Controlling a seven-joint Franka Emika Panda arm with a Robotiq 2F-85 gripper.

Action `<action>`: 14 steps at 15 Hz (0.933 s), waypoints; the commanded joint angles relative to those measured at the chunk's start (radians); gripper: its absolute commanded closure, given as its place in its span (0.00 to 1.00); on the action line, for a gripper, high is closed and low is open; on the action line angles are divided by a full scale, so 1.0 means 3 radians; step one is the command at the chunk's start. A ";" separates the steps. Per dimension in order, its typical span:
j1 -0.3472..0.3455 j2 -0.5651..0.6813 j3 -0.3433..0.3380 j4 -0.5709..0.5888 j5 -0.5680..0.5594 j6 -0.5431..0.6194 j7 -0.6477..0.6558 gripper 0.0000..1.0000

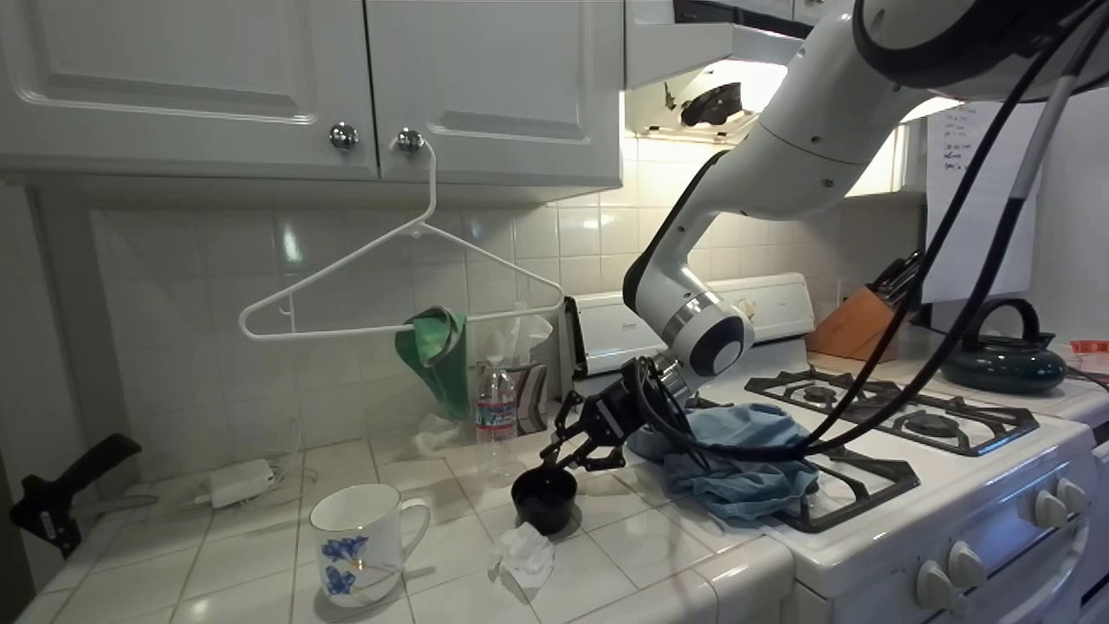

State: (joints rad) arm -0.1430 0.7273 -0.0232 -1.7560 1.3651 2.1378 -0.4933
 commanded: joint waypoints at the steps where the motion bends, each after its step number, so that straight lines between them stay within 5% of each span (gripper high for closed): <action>1: -0.0013 -0.0119 0.0005 -0.0169 0.0094 -0.0002 -0.0065 0.87; 4: -0.0010 -0.0120 0.0001 -0.0187 0.0093 -0.0005 -0.0060 0.98; 10: -0.0015 -0.0114 0.0012 -0.0183 0.0134 0.0006 -0.0113 0.97; 14: -0.0060 -0.0104 0.0065 -0.0187 0.0488 -0.0005 -0.0527 0.99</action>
State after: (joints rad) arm -0.1434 0.7183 -0.0230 -1.7781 1.4220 2.1378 -0.5551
